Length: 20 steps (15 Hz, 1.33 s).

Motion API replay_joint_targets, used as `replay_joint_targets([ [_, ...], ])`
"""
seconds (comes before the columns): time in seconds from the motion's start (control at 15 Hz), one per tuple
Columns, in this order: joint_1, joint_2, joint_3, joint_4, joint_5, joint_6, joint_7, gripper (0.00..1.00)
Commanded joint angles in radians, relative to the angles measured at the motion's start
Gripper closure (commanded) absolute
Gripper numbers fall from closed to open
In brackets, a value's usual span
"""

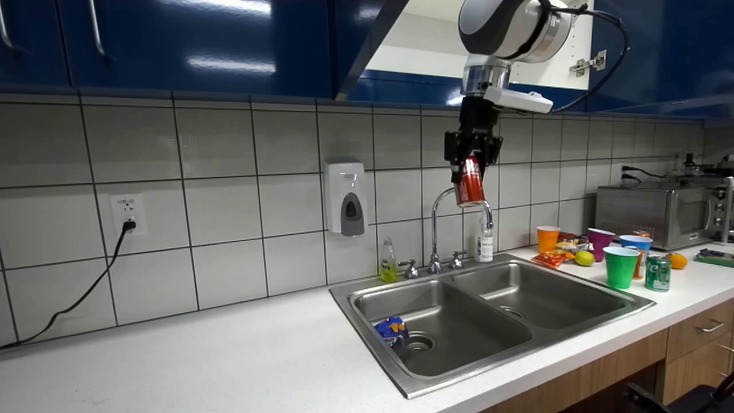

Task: Put the red can in the open upper cabinet.

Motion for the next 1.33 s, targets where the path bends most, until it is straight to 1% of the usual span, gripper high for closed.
replay_joint_targets([
  [0.0,0.001,-0.021,0.002,0.039,-0.028,-0.054,0.001,0.62],
  [0.8,-0.002,-0.014,-0.001,0.101,-0.050,-0.048,0.002,0.62],
  [1.27,-0.002,-0.025,-0.003,0.149,-0.045,-0.089,0.009,0.62],
])
